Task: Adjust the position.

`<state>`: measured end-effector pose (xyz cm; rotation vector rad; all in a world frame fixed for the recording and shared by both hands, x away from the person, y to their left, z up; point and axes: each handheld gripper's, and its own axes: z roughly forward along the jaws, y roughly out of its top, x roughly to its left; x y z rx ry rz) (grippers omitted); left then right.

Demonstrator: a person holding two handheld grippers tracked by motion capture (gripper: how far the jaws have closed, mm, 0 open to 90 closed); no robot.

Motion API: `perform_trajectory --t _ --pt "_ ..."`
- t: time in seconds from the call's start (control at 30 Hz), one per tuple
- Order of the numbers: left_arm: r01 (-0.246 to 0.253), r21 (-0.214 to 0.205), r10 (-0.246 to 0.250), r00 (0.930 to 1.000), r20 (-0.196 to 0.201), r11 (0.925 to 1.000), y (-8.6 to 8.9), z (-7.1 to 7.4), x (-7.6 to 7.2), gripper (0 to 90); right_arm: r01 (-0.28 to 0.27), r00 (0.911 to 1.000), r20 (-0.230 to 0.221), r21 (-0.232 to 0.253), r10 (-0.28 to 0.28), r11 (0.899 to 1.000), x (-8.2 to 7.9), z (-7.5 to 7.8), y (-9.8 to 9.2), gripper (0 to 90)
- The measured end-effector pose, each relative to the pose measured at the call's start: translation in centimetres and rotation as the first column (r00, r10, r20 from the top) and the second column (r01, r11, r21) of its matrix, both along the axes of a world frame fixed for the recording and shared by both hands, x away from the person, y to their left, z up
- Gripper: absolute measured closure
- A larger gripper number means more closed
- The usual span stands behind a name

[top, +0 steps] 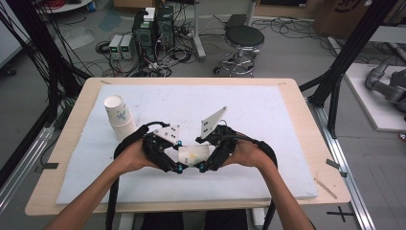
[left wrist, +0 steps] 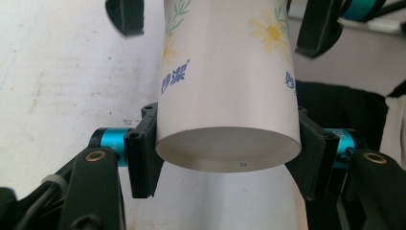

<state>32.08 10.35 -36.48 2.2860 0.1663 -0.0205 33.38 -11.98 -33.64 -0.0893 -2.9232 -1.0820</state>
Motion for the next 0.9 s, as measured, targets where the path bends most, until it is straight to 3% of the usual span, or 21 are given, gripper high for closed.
perform_trajectory --t 0.13,0.23,0.37,0.43,0.5,0.53,0.57,0.73,0.8,0.9 --pt "-0.028 -0.089 0.027 0.9996 -0.012 0.9956 1.4 -0.9 -0.2 37.3 0.017 0.9998 -0.009 0.09 -0.016 0.996 0.0 0.0 -1.1 12.6" --pt "-0.042 -0.156 0.04 0.9991 -0.014 0.9868 2.4 -1.9 -0.4 37.1 0.032 0.9995 -0.005 0.171 -0.032 0.985 -0.1 -0.2 -2.2 12.7" --pt "-0.078 -0.302 0.072 0.997 -0.029 0.9502 3.8 -3.1 -0.5 37.0 0.047 0.9988 -0.002 0.281 -0.048 0.958 -0.4 -0.7 -3.4 12.7" --pt "-0.08 -0.371 0.079 0.9967 -0.019 0.925 4.4 -3.7 -0.6 37.0 0.052 0.9984 0.002 0.322 -0.056 0.945 -0.4 -1.1 -3.8 12.7" --pt "-0.074 -0.43 0.076 0.997 -0.013 0.8998 4.7 -4.1 -0.8 37.0 0.067 0.9975 -0.005 0.387 -0.071 0.92 -0.5 -1.7 -4.3 12.7" --pt "-0.072 -0.449 0.074 0.9972 -0.012 0.8908 4.8 -4.3 -0.9 37.0 0.069 0.9974 -0.01 0.412 -0.071 0.908 -0.5 -2.0 -4.5 12.7" --pt "-0.072 -0.458 0.075 0.9971 -0.012 0.8861 4.9 -4.4 -0.9 37.0 0.073 0.9973 -0.021 0.433 -0.071 0.899 -0.6 -2.3 -4.7 12.7" --pt "-0.063 -0.509 0.072 0.9974 -0.004 0.8582 4.9 -4.9 -1.0 37.0 0.082 0.9965 -0.023 0.48 -0.081 0.874 -0.7 -3.6 -5.0 12.7" --pt "-0.059 -0.519 0.067 0.9978 -0.003 0.8525 4.9 -5.0 -1.1 37.0 0.086 0.9962 -0.028 0.489 -0.082 0.868 -0.7 -3.9 -5.0 12.7" --pt "-0.057 -0.523 0.065 0.9979 -0.002 0.8507 4.8 -5.2 -1.2 36.9 0.08 0.9968 -0.032 0.5 -0.074 0.862 -0.8 -4.3 -4.9 12.8"
